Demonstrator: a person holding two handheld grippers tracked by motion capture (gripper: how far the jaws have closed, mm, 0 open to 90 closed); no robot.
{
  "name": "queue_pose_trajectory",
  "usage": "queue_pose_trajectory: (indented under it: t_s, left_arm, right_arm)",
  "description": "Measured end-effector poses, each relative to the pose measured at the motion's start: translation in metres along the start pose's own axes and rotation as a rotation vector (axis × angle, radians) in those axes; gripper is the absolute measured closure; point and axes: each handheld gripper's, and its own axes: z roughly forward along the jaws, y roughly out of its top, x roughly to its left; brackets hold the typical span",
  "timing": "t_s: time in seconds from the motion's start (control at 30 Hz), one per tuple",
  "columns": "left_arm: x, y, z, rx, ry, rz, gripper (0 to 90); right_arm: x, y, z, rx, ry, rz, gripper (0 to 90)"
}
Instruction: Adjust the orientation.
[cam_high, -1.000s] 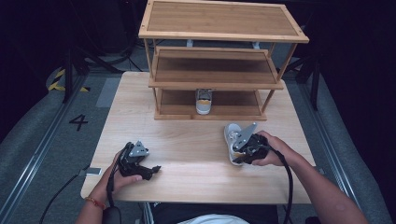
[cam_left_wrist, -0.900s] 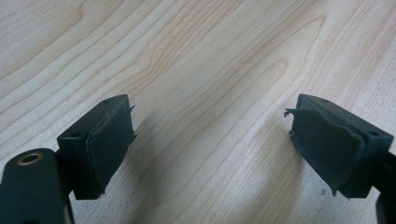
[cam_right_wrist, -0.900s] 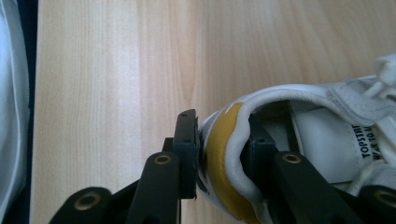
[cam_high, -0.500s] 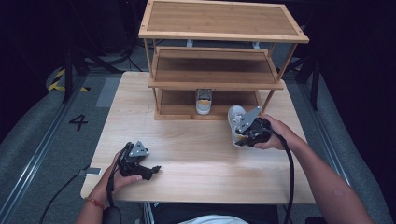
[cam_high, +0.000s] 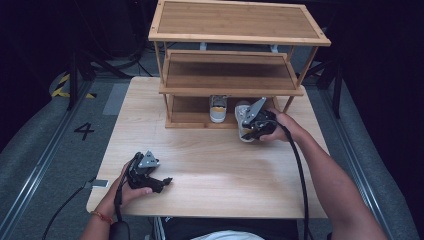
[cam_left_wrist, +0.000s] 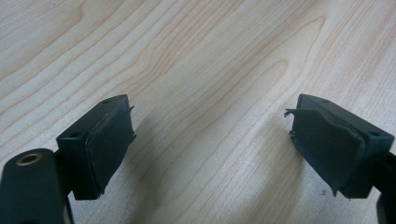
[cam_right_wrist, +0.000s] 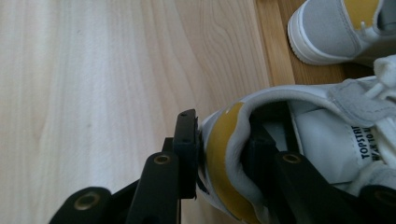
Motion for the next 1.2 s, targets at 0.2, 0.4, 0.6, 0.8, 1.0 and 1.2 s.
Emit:
queue_pose_trajectory:
  t_s: [0.2, 0.4, 0.6, 0.8, 1.0, 1.2]
  left_arm:
    - [0.000, 0.000, 0.000, 0.002, 0.000, 0.000, 13.3]
    - [0.000, 0.000, 0.000, 0.001, 0.000, 0.000, 13.3]
    - [0.000, 0.000, 0.000, 0.000, -0.001, 0.000, 13.3]
    - [0.000, 0.000, 0.000, 0.002, 0.000, 0.000, 13.2]
    - [0.000, 0.000, 0.000, 0.001, -0.001, 0.001, 13.2]
    - [0.000, 0.000, 0.000, 0.001, 0.000, 0.001, 13.2]
  right_arm:
    - [-0.018, 0.012, 0.018, 0.005, 0.000, -0.002, 72.1]
    - [-0.034, 0.018, 0.033, 0.006, -0.021, 0.011, 71.7]
    - [-0.042, 0.017, 0.045, 0.022, -0.012, 0.039, 70.6]
    - [-0.044, 0.013, 0.042, -0.011, -0.047, 0.063, 63.3]
    - [-0.042, 0.009, 0.033, -0.040, -0.099, 0.087, 55.8]
    - [-0.039, 0.002, 0.020, -0.122, -0.173, 0.155, 48.9]
